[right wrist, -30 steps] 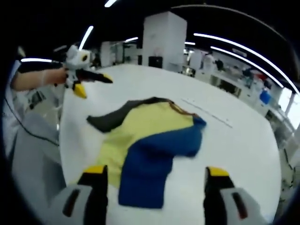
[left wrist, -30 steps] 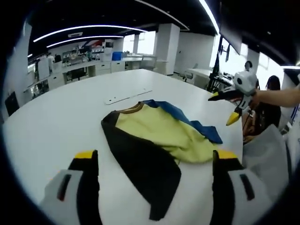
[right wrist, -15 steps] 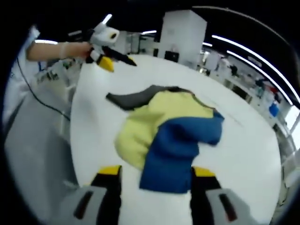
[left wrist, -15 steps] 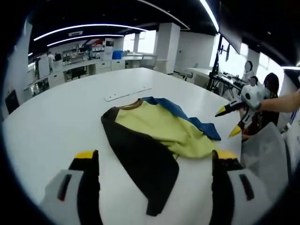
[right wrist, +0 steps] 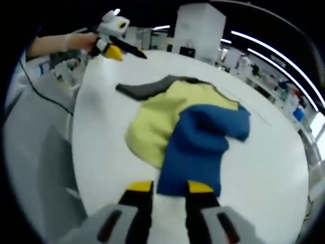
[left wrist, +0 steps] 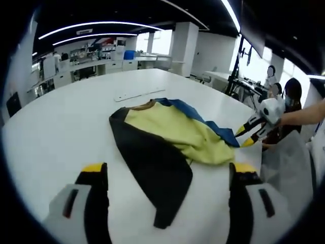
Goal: Fold the garment on the visible template until the final outline fits inside the template.
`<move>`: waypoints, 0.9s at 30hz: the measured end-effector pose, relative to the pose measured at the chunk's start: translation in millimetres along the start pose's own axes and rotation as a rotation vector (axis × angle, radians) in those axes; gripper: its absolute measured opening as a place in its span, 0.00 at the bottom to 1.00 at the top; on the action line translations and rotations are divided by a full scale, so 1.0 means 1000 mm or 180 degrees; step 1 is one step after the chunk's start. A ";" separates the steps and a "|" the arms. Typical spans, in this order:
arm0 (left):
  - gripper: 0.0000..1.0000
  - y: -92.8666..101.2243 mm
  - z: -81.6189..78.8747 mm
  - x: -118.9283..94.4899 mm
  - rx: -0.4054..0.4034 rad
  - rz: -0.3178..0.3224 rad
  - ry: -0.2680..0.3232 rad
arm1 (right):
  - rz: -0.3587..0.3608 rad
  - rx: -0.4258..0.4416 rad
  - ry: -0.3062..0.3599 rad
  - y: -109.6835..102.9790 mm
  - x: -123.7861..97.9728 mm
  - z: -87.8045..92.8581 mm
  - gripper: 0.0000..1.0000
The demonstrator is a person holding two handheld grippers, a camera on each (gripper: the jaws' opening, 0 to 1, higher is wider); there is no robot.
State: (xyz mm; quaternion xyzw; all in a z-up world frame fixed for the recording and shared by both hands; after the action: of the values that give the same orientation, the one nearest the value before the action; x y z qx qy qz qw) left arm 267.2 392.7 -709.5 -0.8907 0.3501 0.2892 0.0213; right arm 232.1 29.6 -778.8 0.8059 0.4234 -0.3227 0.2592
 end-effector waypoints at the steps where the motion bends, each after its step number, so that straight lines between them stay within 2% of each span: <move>1: 0.96 0.000 0.001 -0.001 -0.0010 -0.0007 0.0005 | 0.0002 -0.0006 0.0004 -0.001 0.000 0.000 0.14; 9: 0.95 0.000 0.002 -0.004 -0.0039 -0.0039 0.0002 | -0.0021 0.0055 -0.0039 -0.002 0.004 0.005 0.06; 14: 0.95 0.000 0.004 -0.005 -0.0055 -0.0061 -0.0010 | 0.0041 0.0126 -0.0004 0.002 0.004 0.004 0.00; 16: 0.95 0.000 0.004 -0.005 -0.0064 -0.0056 -0.0009 | 0.0028 0.0282 0.0024 0.002 0.004 0.005 0.00; 19: 0.95 0.001 0.006 -0.004 -0.0076 -0.0047 -0.0014 | 0.0044 0.0354 0.0038 0.005 0.004 0.004 0.00; 22: 0.95 0.001 0.007 -0.004 -0.0083 -0.0044 -0.0023 | 0.0056 0.0479 0.0145 0.008 -0.005 -0.003 0.00; 25: 0.95 0.003 0.007 -0.005 -0.0073 -0.0043 -0.0017 | 0.0088 0.0778 0.0388 0.020 -0.021 -0.015 0.00; 27: 0.95 0.004 0.006 -0.006 -0.0056 -0.0040 -0.0013 | 0.0081 0.0867 0.0504 0.027 -0.033 -0.023 0.00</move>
State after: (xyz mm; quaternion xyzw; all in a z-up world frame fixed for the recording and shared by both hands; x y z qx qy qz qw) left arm 258.3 394.3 -710.6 -0.8924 0.3418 0.2940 0.0160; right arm 247.8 15.1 -735.4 0.8618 0.3846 -0.3093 0.1174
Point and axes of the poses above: the point that each gripper's makers call its tool centre point, and the gripper's own axes: x roughly forward along the fingers, y roughly to its right, z roughly out of its underside, the point moved 9 cm from there along -x, roughly backward along the fingers, and after that the axes turned 2 degrees about z, right-handed, at the moved point
